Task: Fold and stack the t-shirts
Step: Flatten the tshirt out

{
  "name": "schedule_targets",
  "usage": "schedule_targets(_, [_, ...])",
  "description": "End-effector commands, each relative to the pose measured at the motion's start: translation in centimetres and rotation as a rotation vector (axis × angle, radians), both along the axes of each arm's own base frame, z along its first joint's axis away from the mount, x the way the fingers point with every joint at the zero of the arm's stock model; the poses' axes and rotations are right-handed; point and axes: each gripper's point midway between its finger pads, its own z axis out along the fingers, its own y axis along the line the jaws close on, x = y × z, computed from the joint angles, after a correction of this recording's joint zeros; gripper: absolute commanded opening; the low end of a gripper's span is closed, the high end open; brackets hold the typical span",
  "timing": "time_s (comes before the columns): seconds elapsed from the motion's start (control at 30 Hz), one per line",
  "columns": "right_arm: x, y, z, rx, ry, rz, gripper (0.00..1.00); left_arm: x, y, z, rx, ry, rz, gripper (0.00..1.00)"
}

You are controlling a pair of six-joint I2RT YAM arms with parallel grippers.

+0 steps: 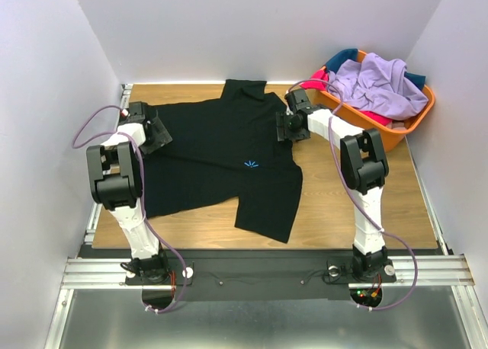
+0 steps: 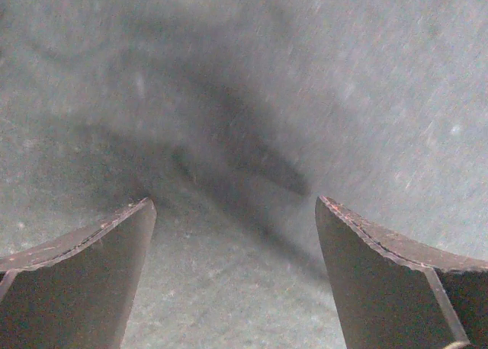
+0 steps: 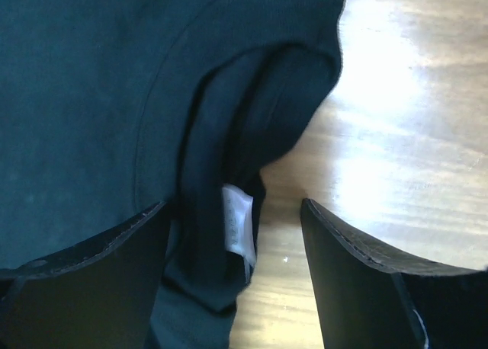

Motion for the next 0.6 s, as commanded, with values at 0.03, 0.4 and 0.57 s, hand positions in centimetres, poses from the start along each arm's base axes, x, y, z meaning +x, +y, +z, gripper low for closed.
schedule_targets(0.03, [1.9,-1.8,-1.3,-0.102,-0.027,-0.046,0.75,2.2,-0.3,-0.5,0.002,-0.007,-0.039,0.98])
schedule_targets(0.4, [8.4,-4.8,-0.7,-0.155,-0.123,-0.167,0.77,8.1,-1.6,-1.8,0.0,-0.028,-0.095,0.98])
schedule_targets(0.57, [11.1,-6.7,0.6,-0.135,-0.172,-0.242,0.8,12.8,-3.6,0.5,-0.011,-0.107,-0.147,0.98])
